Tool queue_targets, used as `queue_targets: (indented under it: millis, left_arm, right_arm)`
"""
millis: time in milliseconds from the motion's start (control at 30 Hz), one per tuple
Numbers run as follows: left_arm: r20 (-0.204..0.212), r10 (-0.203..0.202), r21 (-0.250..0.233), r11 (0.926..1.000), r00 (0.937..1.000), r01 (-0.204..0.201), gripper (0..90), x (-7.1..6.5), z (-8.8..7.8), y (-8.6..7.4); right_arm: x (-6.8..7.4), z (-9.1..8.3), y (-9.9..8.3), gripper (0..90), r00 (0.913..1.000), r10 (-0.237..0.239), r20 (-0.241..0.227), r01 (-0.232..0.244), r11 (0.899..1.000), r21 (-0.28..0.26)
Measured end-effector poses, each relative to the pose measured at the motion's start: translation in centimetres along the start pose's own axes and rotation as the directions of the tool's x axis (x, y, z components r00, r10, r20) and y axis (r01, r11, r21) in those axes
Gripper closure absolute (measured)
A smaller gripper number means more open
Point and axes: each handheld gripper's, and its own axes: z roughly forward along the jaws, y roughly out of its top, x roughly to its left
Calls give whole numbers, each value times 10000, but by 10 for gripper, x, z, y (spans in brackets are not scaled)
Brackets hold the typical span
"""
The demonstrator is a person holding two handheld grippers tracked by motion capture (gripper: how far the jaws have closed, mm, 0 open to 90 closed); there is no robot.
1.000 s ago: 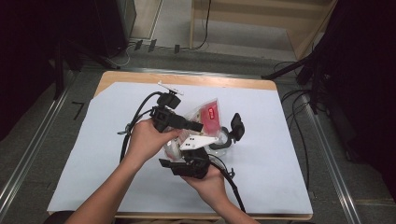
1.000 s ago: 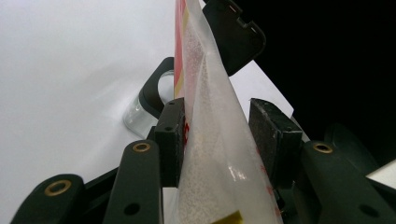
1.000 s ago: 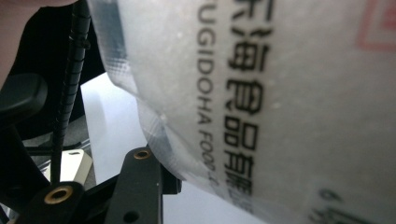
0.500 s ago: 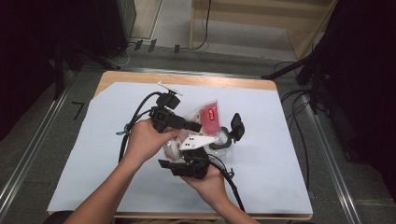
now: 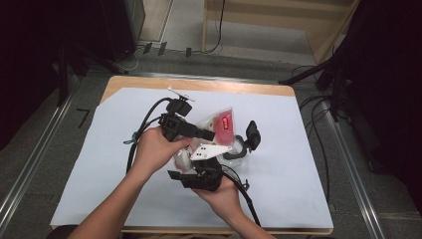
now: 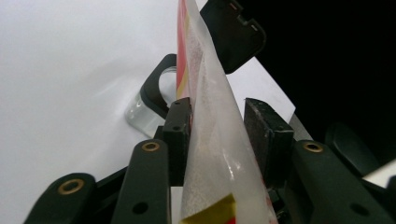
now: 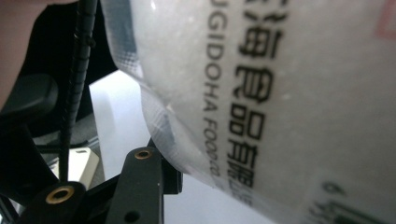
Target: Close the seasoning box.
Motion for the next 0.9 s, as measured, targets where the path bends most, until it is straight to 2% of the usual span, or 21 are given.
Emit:
queue_targets:
  millis: [167, 267, 467, 600, 667, 767, 900]
  left_arm:
    - [-172, 113, -44, 9999, 9998, -114, 613, -4, -2, 1]
    - [-216, 90, 94, 9999, 9997, -88, 608, -4, -3, 1]
    - [-277, 83, 91, 9999, 9996, -81, 599, -4, -3, 1]
    - [-449, 38, 104, 9999, 9990, -33, 620, -7, -4, 1]
    - [-598, 215, 251, 9995, 9980, -200, 656, -7, -3, 2]
    - [-656, 250, 256, 9994, 9975, -234, 684, -8, -2, 3]
    - [-704, 410, 112, 9991, 9967, -403, 690, -11, -2, 6]
  right_arm:
    - [0, -2, 1, 615, 9999, 25, -113, -27, 9999, -157]
    - [-2, -2, 1, 616, 9992, 197, -361, -205, 9996, -210]
    - [-3, -2, 1, 615, 9980, 253, -573, -271, 9991, -312]
    - [-4, -2, 1, 616, 9982, 258, -542, -277, 9991, -334]
    - [-4, -2, 1, 615, 9984, 291, -484, -306, 9991, -303]
    - [-1, 0, 2, 613, 10000, -9, -34, 9, 10000, -93]
    - [-1, -1, 3, 593, 9998, -197, 82, 198, 9998, -64]
